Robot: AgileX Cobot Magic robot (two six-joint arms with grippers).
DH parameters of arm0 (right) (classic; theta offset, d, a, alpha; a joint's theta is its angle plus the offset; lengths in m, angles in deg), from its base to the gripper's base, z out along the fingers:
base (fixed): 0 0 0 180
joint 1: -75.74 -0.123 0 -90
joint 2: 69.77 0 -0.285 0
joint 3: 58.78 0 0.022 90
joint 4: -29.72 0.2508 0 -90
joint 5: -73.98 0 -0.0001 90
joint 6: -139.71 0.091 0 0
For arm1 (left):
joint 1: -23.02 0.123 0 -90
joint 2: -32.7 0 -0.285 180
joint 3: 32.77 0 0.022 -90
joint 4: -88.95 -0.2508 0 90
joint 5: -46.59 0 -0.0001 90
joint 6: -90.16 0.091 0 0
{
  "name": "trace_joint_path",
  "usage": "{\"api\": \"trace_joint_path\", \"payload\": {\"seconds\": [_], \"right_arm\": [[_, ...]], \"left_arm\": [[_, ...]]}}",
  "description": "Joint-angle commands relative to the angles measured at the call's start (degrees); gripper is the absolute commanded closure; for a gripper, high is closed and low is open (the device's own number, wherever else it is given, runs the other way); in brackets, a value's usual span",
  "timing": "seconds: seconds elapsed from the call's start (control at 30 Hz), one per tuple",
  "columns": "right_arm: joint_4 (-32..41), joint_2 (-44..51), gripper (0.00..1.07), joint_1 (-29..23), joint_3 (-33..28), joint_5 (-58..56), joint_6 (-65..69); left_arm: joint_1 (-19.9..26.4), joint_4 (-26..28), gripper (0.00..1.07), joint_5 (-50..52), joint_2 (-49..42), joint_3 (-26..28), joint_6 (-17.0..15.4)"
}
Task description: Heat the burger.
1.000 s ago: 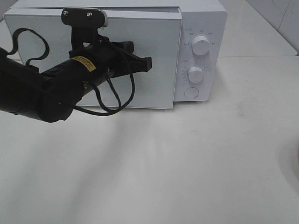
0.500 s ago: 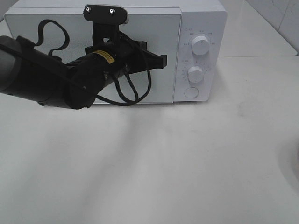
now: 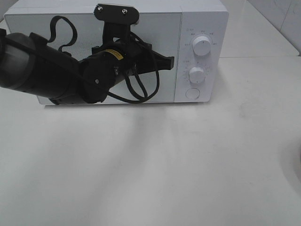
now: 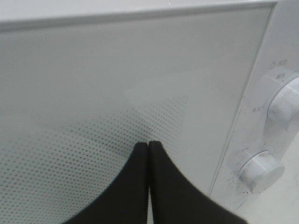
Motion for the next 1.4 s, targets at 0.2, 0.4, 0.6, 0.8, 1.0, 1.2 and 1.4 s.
{"api": "trace_joint_path", "payload": {"seconds": [0.2, 0.4, 0.6, 0.8, 1.0, 1.2, 1.4], "right_arm": [[0.0, 1.72, 0.32, 0.4, -0.11, 0.06, -0.63], [0.0, 1.72, 0.32, 0.4, -0.11, 0.06, -0.57], [0.0, 1.72, 0.32, 0.4, -0.11, 0.06, -0.57], [0.0, 1.72, 0.32, 0.4, -0.11, 0.06, -0.57], [0.0, 1.72, 0.32, 0.4, -0.11, 0.06, -0.57], [-0.29, 1.72, 0.32, 0.4, -0.11, 0.06, -0.52], [-0.29, 1.72, 0.32, 0.4, -0.11, 0.06, -0.52]], "left_arm": [[-3.21, 2.18, 1.07, -3.04, -4.18, -3.55, 0.8], [-4.01, 2.06, 0.7, -15.13, -5.84, -5.04, 0.8], [-4.01, 2.01, 0.09, -27.1, -6.76, -5.04, 0.8], [-4.01, -4.81, 0.06, -44.06, -9.17, -5.04, 0.8], [-2.92, -11.57, 0.06, -60.96, -13.87, -5.04, 0.57], [0.74, -11.92, 0.06, -74.54, -18.68, -5.04, -0.23], [11.29, -11.92, 0.06, -88.46, -25.1, -5.04, -5.39]]}}
